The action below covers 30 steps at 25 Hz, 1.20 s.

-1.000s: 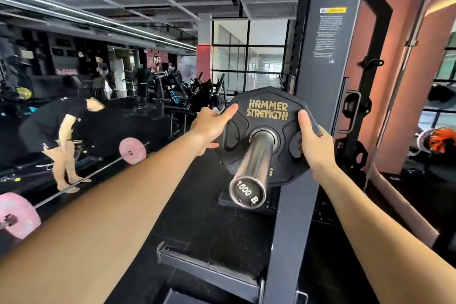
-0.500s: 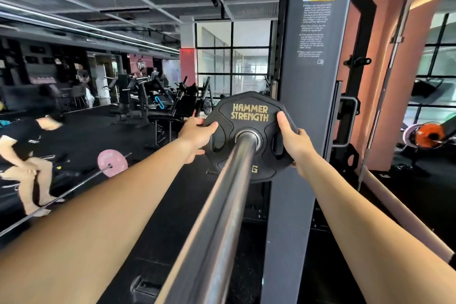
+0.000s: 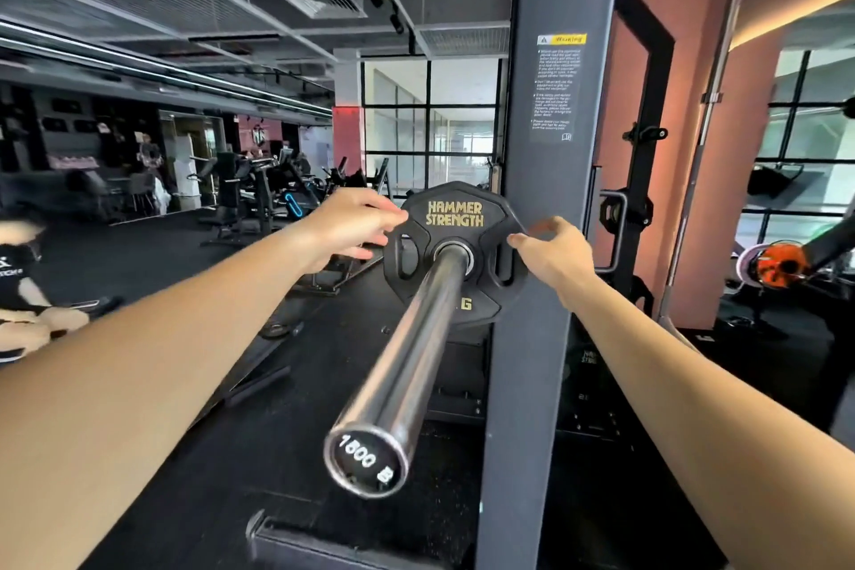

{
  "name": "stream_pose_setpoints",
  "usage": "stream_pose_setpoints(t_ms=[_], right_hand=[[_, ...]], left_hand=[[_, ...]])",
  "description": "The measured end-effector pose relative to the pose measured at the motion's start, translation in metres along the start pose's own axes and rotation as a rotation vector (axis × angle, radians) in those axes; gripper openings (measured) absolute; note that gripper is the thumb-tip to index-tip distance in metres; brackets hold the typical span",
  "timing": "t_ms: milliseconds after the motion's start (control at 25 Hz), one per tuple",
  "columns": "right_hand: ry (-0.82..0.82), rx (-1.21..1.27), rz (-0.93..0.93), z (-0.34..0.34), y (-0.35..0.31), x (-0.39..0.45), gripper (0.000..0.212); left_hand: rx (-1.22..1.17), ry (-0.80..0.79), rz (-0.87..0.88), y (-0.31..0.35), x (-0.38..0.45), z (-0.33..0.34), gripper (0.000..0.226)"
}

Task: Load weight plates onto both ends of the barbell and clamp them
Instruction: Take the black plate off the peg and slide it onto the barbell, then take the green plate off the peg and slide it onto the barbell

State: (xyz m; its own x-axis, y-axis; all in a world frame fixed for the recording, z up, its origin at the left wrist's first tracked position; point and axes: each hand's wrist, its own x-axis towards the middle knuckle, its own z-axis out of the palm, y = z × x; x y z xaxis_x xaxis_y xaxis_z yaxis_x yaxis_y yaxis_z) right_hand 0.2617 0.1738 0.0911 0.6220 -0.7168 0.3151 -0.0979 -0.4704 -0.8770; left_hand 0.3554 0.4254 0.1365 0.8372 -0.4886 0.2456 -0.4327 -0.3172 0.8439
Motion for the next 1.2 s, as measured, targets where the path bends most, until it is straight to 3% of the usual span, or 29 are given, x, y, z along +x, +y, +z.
stream_pose_setpoints(t_ms=[120, 280, 360, 520, 680, 800, 1200], right_hand=[[-0.185, -0.039, -0.008, -0.034, -0.005, -0.043, 0.026], [-0.261, -0.165, -0.052, -0.093, 0.005, -0.104, 0.015], [-0.243, -0.216, -0.049, -0.134, 0.012, -0.13, 0.005], [-0.189, -0.309, -0.022, -0.225, 0.033, -0.164, 0.023], [-0.119, -0.321, 0.064, -0.317, 0.069, -0.194, 0.011], [-0.067, -0.332, 0.106, -0.378, 0.109, -0.201, 0.018], [-0.007, -0.394, 0.123, -0.559, 0.223, -0.154, 0.009]], left_hand=[[0.082, -0.042, 0.12, 0.043, -0.05, 0.005, 0.021], [0.258, -0.201, 0.213, 0.08, -0.11, 0.043, 0.019], [0.256, -0.257, 0.25, 0.097, -0.132, 0.069, 0.016], [0.221, -0.348, 0.308, 0.129, -0.162, 0.134, 0.017], [0.23, -0.486, 0.35, 0.155, -0.189, 0.219, 0.017], [0.244, -0.565, 0.351, 0.171, -0.199, 0.284, 0.018], [0.165, -0.597, 0.224, 0.229, -0.192, 0.494, 0.018]])
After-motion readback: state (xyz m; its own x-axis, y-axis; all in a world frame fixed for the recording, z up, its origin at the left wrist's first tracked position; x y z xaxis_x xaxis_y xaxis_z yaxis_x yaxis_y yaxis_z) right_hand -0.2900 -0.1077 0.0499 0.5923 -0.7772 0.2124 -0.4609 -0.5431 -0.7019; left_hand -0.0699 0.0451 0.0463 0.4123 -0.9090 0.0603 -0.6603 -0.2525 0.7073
